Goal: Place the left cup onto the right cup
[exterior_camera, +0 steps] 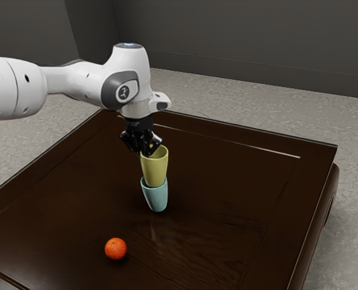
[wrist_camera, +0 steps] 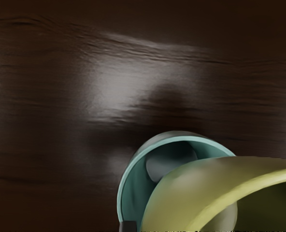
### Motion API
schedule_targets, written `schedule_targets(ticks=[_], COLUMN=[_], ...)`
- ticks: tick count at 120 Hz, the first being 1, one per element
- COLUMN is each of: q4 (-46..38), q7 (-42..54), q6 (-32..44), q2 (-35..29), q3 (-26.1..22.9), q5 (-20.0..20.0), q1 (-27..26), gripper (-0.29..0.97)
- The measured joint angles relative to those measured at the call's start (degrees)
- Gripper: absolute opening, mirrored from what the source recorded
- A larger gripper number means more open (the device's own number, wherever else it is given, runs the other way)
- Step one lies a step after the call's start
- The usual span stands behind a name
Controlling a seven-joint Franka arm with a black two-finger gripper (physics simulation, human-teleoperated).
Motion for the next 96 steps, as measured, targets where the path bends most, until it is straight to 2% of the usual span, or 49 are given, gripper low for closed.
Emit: schedule_targets(ticks=[13,34,51,60,72,85,96], q4=[-0.1,-1.1,-1.0,-1.0,-1.1,-0.7,1.2], q7=[-0.8,-1.6,-2.1,-2.3,-2.5,-2.6,-1.1], q6=[0.1,0.1,0.1,-0.3,-2.4,-6.2,-9.1], q2=[0.5,0.6,0.5,-0.8,-5.8,-11.7,-13.6], q3=[0.0,0.0,0.0,0.1,0.9,1.7,3.0], q5=[0.0,-0.5,-0.6,-0.5,-0.3,2.1,3.5], q1=[0.1,0.4,0.4,0.4,0.3,0.7,1.0], gripper=[-0.09,0.29,0.48,0.54,0.59,0.63,0.65])
